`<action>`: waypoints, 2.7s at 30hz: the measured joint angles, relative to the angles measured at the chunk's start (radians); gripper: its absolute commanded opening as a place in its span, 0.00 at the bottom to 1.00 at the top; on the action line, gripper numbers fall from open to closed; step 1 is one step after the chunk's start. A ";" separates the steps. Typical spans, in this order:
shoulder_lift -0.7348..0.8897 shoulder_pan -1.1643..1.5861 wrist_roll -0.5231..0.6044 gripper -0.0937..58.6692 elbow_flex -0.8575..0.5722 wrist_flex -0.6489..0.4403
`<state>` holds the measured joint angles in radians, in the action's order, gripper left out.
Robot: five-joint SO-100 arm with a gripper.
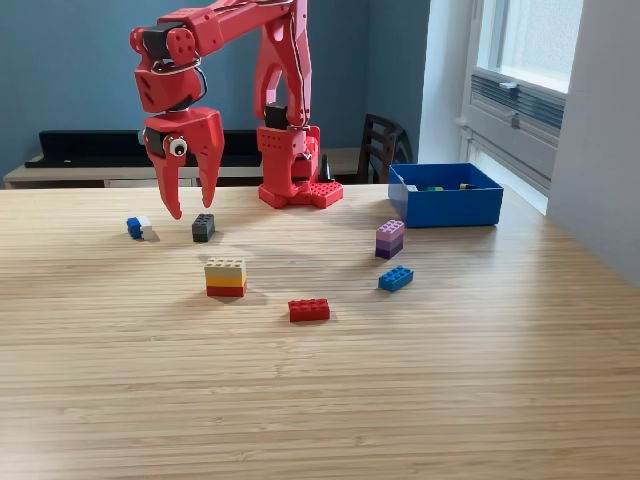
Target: Grasp a lego block and put it in the bin.
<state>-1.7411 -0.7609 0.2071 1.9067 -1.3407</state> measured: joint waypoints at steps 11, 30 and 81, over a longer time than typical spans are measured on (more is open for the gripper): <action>-0.097 -0.071 -0.041 0.31 0.114 0.026; -0.167 -0.072 -0.035 0.33 0.344 0.199; -0.173 0.385 0.017 0.00 -0.273 -0.192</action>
<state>-1.9144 -0.3758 0.2240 1.6337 -1.5324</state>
